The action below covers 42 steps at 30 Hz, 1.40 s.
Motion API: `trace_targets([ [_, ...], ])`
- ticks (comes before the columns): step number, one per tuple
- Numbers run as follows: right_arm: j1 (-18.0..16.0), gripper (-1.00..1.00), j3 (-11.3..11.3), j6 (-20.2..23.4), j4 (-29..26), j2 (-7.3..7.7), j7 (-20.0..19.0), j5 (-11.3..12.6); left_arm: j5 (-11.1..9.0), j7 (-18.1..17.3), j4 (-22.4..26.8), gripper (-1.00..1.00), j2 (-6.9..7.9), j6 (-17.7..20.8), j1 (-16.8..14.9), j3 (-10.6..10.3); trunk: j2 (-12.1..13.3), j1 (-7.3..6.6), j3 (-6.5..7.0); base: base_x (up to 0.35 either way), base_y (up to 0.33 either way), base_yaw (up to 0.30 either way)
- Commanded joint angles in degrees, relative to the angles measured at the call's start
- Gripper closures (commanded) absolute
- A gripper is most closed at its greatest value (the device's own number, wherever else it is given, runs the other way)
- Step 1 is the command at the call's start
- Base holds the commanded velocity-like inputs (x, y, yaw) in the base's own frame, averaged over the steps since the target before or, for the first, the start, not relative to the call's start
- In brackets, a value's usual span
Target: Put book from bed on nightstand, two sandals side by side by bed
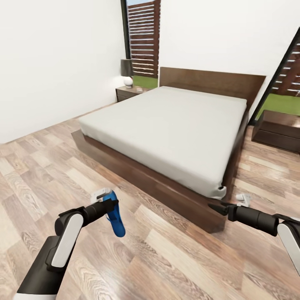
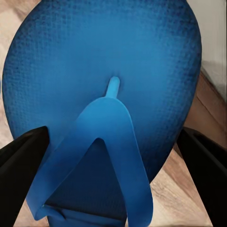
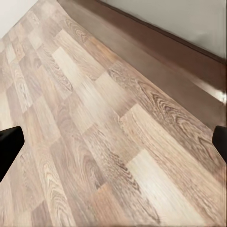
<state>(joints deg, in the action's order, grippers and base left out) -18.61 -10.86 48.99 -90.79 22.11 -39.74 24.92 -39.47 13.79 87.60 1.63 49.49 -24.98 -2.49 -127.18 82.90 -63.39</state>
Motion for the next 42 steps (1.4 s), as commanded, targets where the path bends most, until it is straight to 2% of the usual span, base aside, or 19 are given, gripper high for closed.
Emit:
trace_targets([
  [1, -0.1, -1.0, 0.0, 0.3, 0.0, 0.0, -0.2, 0.0, -0.7, 0.5, 0.1, 1.0, 0.05, 0.1, 0.0, -0.1, 0.0, -0.01, -0.04, -0.008, 0.0, -0.286],
  [14, -0.1, -1.0, 0.0, 0.3, 0.1, 0.04, -0.2, 0.0, -0.9, 0.1, -0.1, 1.0, 0.11, 0.2, 0.0, 0.2, 0.0, -0.01, -0.04, -0.18, 0.017, -0.287],
  [28, -0.1, -1.0, 0.0, 0.3, 0.2, 0.01, -0.1, 0.0, -1.0, 0.1, 0.1, 1.0, 0.33, 0.1, 0.0, 0.3, 0.0, -0.01, -0.04, -0.227, 0.215, -0.288],
  [42, -0.3, -1.0, 0.2, 0.3, 1.4, -0.05, 0.4, 0.0, -0.7, 0.9, 0.1, 1.0, 0.03, 0.1, 0.0, -0.4, 0.0, -0.01, -0.04, -0.072, 0.185, -0.288],
])
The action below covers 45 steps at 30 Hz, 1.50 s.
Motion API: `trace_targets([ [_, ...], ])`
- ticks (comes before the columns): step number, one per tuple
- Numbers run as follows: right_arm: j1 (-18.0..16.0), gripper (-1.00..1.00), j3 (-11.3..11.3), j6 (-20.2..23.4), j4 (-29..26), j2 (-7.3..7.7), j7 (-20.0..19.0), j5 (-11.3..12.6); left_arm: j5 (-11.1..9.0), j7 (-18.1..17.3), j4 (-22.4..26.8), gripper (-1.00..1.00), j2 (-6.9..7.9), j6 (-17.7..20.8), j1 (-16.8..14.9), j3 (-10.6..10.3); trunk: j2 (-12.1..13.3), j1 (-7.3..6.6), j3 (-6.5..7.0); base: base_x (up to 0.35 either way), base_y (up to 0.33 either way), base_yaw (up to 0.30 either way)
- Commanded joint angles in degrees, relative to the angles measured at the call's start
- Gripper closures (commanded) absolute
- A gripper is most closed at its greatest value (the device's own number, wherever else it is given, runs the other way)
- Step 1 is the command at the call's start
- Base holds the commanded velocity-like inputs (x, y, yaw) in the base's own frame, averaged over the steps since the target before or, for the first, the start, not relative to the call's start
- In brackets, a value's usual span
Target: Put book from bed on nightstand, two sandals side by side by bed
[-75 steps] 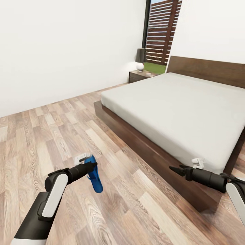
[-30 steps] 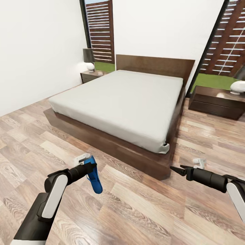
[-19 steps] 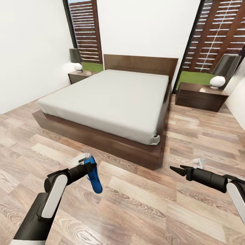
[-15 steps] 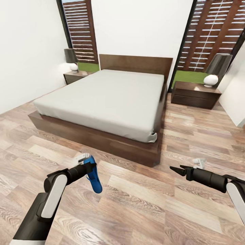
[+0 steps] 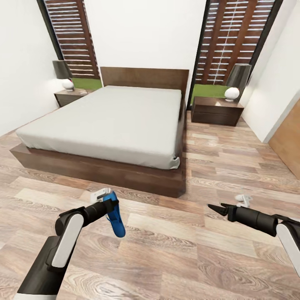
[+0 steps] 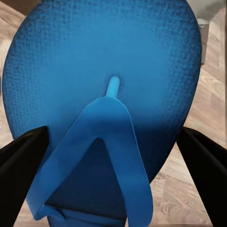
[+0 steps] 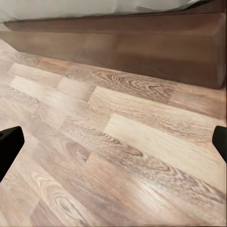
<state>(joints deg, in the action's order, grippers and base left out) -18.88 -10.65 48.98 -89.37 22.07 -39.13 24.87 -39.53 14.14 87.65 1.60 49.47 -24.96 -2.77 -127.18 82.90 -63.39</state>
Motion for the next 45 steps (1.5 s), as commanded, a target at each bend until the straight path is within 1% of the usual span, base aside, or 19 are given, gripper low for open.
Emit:
trace_targets([
  [1, -0.1, -1.0, 0.0, 0.3, 0.2, 0.01, -0.1, 0.0, -0.6, 0.6, 0.1, 1.0, 0.04, 0.1, 0.0, -0.1, 0.0, -0.01, -0.04, -0.016, 0.054, -0.288],
  [16, -0.4, -1.0, 0.0, 0.3, 1.2, 0.02, 0.1, 0.0, -0.5, 0.6, 0.0, 1.0, -0.08, -0.1, 0.0, -0.3, 0.0, -0.01, -0.04, -0.005, 0.017, -0.288],
  [22, -0.4, -1.0, 0.0, 0.3, 1.3, -0.13, 0.1, 0.0, -0.5, 0.7, 0.0, 1.0, -0.09, -0.1, 0.0, -0.4, 0.0, -0.01, -0.04, -0.001, -0.022, -0.207],
  [30, -0.3, -1.0, 0.0, 0.2, 1.3, -0.3, 0.1, 0.0, -0.5, 0.7, 0.0, 1.0, -0.1, -0.1, -0.1, -0.4, 0.0, -0.01, -0.04, 0.0, -0.184, -0.066],
  [45, -0.3, -1.0, 0.0, 0.2, 1.2, -0.35, 0.1, 0.0, -0.5, 0.7, 0.0, 1.0, -0.1, 0.0, -0.1, -0.4, 0.0, -0.01, -0.04, 0.0, -0.266, -0.012],
])
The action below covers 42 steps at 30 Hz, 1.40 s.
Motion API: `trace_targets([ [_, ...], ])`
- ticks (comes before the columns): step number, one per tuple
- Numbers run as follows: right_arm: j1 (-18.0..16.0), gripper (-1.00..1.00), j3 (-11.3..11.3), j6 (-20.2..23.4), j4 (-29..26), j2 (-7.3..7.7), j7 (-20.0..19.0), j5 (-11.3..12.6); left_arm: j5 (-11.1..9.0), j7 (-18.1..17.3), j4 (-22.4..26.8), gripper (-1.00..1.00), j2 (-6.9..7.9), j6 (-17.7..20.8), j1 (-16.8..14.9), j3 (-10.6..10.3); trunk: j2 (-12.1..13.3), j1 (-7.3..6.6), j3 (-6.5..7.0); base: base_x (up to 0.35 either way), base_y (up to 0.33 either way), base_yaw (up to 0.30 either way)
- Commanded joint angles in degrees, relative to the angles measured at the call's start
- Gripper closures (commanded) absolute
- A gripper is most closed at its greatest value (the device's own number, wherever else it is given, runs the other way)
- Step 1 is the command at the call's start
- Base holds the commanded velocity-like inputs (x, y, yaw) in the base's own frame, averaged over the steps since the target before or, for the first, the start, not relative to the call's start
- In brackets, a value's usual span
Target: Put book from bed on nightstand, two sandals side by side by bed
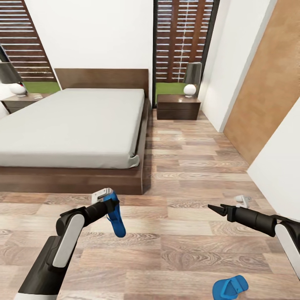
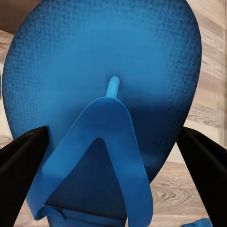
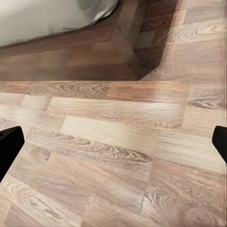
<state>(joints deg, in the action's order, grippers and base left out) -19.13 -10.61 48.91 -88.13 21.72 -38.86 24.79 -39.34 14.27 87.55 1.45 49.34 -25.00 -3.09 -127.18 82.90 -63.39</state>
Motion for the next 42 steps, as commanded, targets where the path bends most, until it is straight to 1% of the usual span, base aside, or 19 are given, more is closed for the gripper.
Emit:
trace_targets([
  [1, 0.0, -1.0, -0.1, 0.3, 0.0, -0.01, -0.2, 0.1, -0.7, 0.6, 0.1, 1.0, 0.04, 0.1, 0.0, -0.1, 0.0, -0.01, -0.05, 0.0, -0.28, -0.003],
  [27, 0.0, -1.0, 0.0, 0.3, -0.3, -0.01, -0.2, 0.0, -0.7, 0.6, 0.1, 1.0, 0.04, 0.1, 0.0, -0.1, 0.0, -0.01, -0.05, 0.0, -0.283, 0.003],
  [35, 0.0, -1.0, 0.0, 0.3, -0.3, -0.01, -0.2, 0.0, -0.7, 0.5, 0.1, 1.0, 0.09, 0.2, 0.0, -0.1, 0.0, -0.01, -0.05, -0.022, -0.286, 0.168],
  [42, 0.0, -1.0, 0.0, 0.3, -0.3, -0.01, -0.2, 0.0, -0.7, 0.3, 0.2, 1.0, 0.12, 0.2, 0.0, -0.1, 0.0, -0.01, -0.05, -0.153, -0.267, 0.263],
])
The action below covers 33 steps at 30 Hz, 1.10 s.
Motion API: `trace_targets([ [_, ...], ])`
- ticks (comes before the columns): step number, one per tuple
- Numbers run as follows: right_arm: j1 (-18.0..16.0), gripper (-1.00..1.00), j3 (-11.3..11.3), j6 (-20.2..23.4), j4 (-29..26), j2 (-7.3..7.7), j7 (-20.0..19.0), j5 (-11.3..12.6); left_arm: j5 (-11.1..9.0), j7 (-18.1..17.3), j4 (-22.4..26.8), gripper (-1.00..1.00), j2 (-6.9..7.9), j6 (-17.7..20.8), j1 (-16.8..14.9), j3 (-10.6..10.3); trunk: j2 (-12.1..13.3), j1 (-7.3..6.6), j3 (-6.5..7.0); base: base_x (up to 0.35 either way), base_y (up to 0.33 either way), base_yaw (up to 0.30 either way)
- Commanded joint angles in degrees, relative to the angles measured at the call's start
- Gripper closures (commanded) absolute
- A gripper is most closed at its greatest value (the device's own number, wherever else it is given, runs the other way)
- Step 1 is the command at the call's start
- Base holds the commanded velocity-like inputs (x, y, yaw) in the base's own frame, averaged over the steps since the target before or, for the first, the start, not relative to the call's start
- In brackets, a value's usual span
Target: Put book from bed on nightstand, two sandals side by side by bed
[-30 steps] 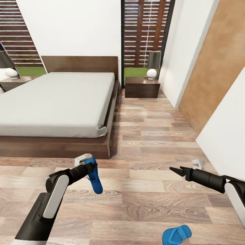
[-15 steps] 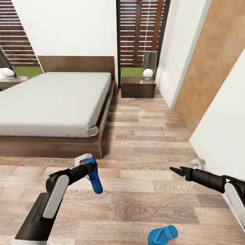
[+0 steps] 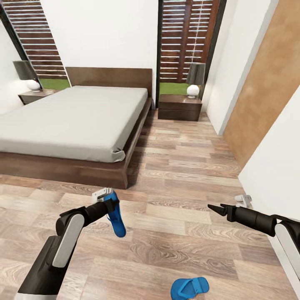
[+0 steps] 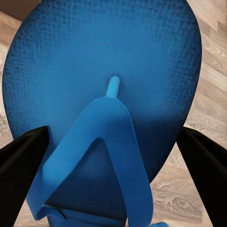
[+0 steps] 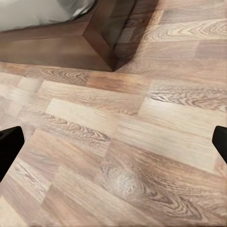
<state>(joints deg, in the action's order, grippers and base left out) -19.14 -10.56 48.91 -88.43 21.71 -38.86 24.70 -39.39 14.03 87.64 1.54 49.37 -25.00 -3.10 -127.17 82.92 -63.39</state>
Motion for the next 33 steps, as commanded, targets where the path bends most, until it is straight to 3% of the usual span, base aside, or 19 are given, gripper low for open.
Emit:
trace_targets([
  [1, 0.0, -1.0, -0.1, 0.3, 0.0, 0.0, -0.2, 0.1, -0.6, 0.5, 0.1, 1.0, 0.03, 0.1, 0.0, -0.1, 0.0, -0.03, -0.04, -0.198, -0.257, 0.281],
  [12, 0.0, -1.0, -0.1, 0.3, 0.0, 0.0, -0.2, 0.1, -0.6, 0.3, 0.1, 1.0, 0.04, 0.1, 0.0, -0.1, 0.0, -0.03, -0.04, -0.131, -0.159, 0.289],
  [33, 0.0, -1.0, -0.1, 0.3, 0.0, 0.02, -0.1, 0.1, -0.6, 0.4, 0.2, 1.0, 0.04, 0.1, 0.0, 0.0, 0.0, -0.03, -0.04, -0.012, -0.015, 0.253],
])
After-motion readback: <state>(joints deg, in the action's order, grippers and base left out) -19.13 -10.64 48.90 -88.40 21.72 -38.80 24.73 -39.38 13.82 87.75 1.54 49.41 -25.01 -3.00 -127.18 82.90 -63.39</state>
